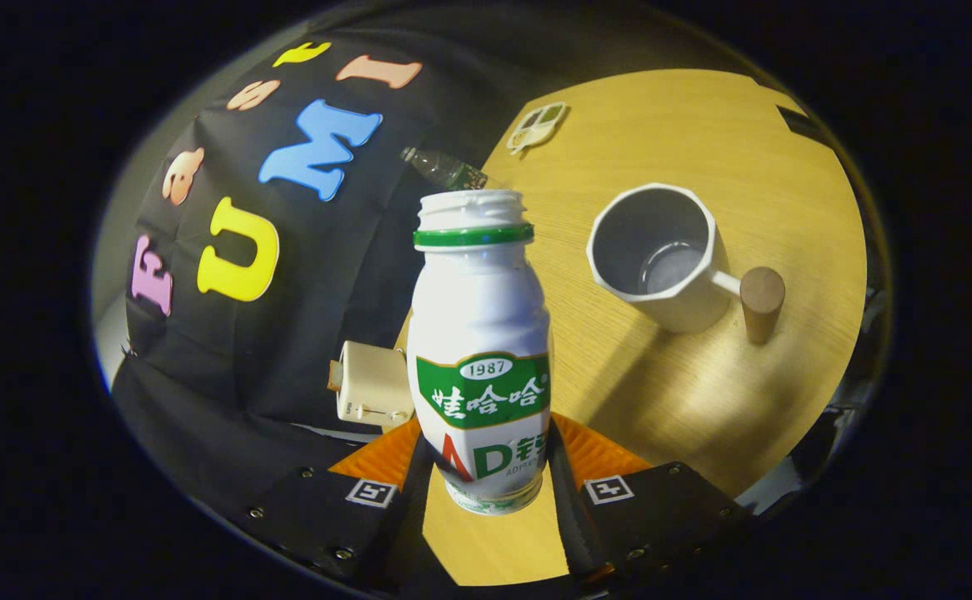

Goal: Take the bottle from table, then pour the juice into the cup, finally place the bottle on the coaster

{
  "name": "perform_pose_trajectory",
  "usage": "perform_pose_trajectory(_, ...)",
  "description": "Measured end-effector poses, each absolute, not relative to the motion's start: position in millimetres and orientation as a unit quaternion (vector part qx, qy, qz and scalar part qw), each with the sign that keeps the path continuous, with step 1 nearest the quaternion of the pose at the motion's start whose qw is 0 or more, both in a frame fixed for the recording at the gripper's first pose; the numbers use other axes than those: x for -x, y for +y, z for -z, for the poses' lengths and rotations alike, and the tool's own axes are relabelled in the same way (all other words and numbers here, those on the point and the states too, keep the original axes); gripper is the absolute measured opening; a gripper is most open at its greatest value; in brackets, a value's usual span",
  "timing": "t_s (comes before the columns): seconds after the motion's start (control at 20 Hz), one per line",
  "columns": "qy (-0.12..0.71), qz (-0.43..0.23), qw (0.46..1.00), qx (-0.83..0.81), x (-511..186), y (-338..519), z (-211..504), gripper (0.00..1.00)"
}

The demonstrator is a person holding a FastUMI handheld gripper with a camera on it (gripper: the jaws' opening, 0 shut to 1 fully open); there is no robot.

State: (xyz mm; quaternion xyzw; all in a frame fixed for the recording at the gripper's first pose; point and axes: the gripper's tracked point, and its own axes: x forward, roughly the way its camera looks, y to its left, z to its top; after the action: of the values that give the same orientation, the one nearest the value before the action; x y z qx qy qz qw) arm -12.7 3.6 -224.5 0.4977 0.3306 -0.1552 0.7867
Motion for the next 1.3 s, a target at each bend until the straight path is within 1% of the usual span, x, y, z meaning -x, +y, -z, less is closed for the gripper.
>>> perform_pose_trajectory(0.25, 0.317, 0.148, 0.855, -0.382, -1.3, 5.7, 227.0, 0.67)
perform_pose_trajectory(0.5, 0.308, 0.152, 0.895, -0.283, -25.9, 17.4, 232.3, 0.67)
perform_pose_trajectory(0.65, 0.303, 0.165, 0.910, -0.229, -43.1, 22.3, 233.4, 0.67)
perform_pose_trajectory(0.85, 0.300, 0.186, 0.917, -0.187, -71.5, 20.5, 238.3, 0.67)
perform_pose_trajectory(1.05, 0.296, 0.206, 0.926, -0.117, -97.9, 5.4, 239.5, 0.67)
perform_pose_trajectory(1.3, 0.294, 0.204, 0.931, -0.072, -134.1, -3.7, 245.2, 0.67)
